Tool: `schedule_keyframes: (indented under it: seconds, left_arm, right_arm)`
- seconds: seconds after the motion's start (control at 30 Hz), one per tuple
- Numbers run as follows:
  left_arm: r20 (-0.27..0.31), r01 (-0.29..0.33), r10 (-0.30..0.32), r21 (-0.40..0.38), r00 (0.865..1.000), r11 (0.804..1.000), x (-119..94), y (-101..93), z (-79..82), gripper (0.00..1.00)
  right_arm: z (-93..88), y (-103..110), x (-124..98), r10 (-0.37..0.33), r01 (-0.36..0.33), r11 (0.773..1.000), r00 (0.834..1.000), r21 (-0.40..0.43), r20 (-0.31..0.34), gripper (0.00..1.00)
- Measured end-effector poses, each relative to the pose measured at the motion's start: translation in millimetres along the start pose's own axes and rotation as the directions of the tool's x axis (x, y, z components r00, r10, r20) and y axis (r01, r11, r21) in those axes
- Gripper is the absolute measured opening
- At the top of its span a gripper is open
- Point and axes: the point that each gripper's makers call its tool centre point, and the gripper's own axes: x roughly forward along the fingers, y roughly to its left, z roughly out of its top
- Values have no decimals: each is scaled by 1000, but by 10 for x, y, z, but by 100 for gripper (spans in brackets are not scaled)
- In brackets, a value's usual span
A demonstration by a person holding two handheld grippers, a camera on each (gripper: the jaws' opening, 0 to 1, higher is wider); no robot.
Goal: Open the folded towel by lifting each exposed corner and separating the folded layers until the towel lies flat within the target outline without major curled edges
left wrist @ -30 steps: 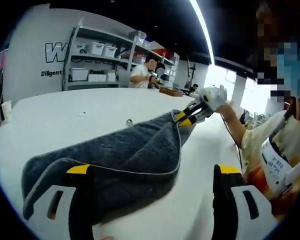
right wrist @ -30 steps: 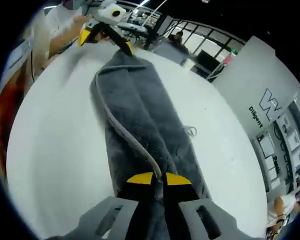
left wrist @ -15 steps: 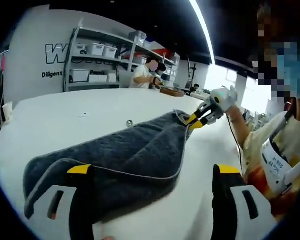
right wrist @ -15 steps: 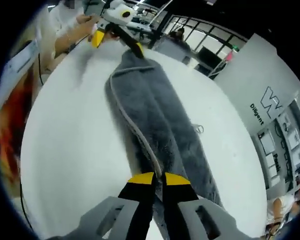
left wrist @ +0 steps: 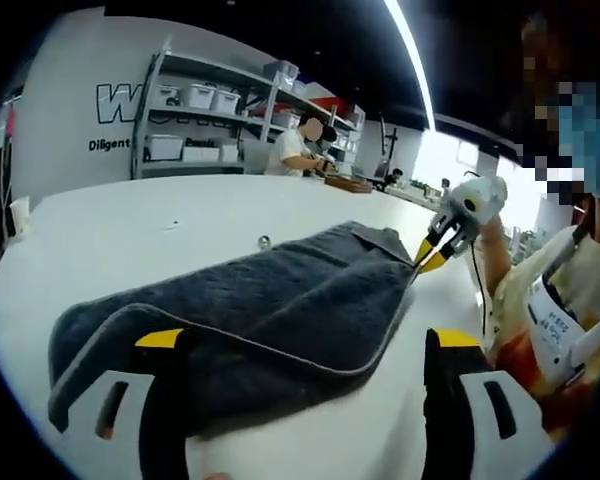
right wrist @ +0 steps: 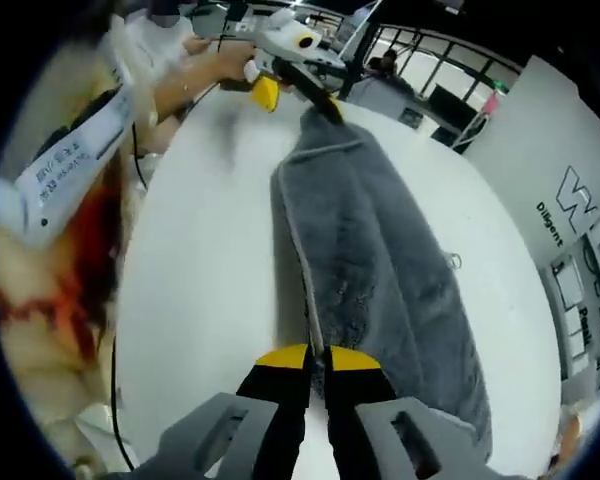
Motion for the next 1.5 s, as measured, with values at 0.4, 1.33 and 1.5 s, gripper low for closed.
schedule_keyframes:
  seconds: [0.4,1.33,1.5]
  left_arm:
    - [9,0,0,5,1000,1000,-19,1,28,96]
    - [-5,2,-2,8,1000,1000,-15,0,-4,95]
    - [-9,1,0,12,1000,1000,-15,1,-3,95]
  right_arm:
    - [88,472,-115,170,-172,982,985,76,37,0]
    - [-149,829,39,335,-330,935,942,130,-20,0]
    - [-180,870,50,347,-341,931,938,129,-23,0]
